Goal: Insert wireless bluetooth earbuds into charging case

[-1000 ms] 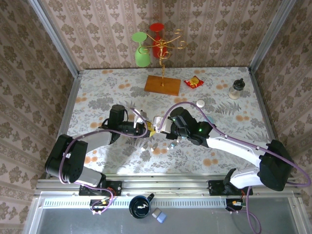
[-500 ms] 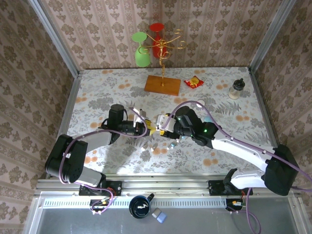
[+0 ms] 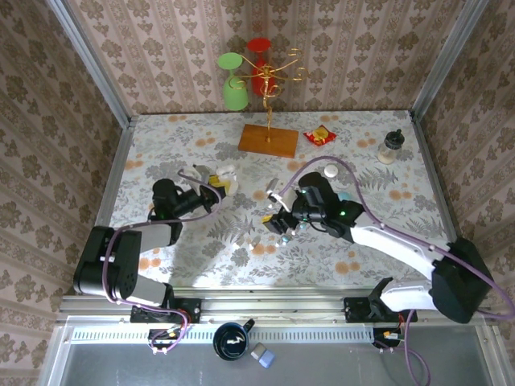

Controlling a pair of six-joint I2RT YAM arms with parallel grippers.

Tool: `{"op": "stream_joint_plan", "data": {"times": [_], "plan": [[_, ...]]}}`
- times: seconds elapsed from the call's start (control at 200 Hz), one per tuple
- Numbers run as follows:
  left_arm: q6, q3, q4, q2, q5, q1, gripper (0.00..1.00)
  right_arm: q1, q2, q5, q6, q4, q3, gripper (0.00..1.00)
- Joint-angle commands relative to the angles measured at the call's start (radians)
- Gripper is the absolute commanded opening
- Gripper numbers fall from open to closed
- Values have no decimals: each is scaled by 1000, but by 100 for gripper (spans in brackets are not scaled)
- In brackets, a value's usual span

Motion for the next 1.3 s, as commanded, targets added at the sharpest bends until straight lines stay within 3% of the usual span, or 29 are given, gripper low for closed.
{"op": "stream_joint_plan", "data": {"times": [0.0,0.185,0.24,0.445,0.695,0.89,1.295], "plan": [[-58,2,60,-74,-104,24,0,58,110,-50,0,-98,74,78],[-35,33,-78,-186,-149,40,0,146,306,-19,-27,-163,211,79],[-28,39,-144,-222,-216,46,0,169,363,-15,-40,-178,250,79],[11,58,-375,-344,-320,75,0,197,537,-54,-79,-191,355,69],[13,50,-418,-390,-296,83,0,169,652,-165,-162,-177,409,61],[-8,48,-406,-396,-246,83,0,144,705,-166,-198,-199,437,59],[11,35,-414,-398,-245,83,0,127,748,-199,-233,-266,479,40]]}}
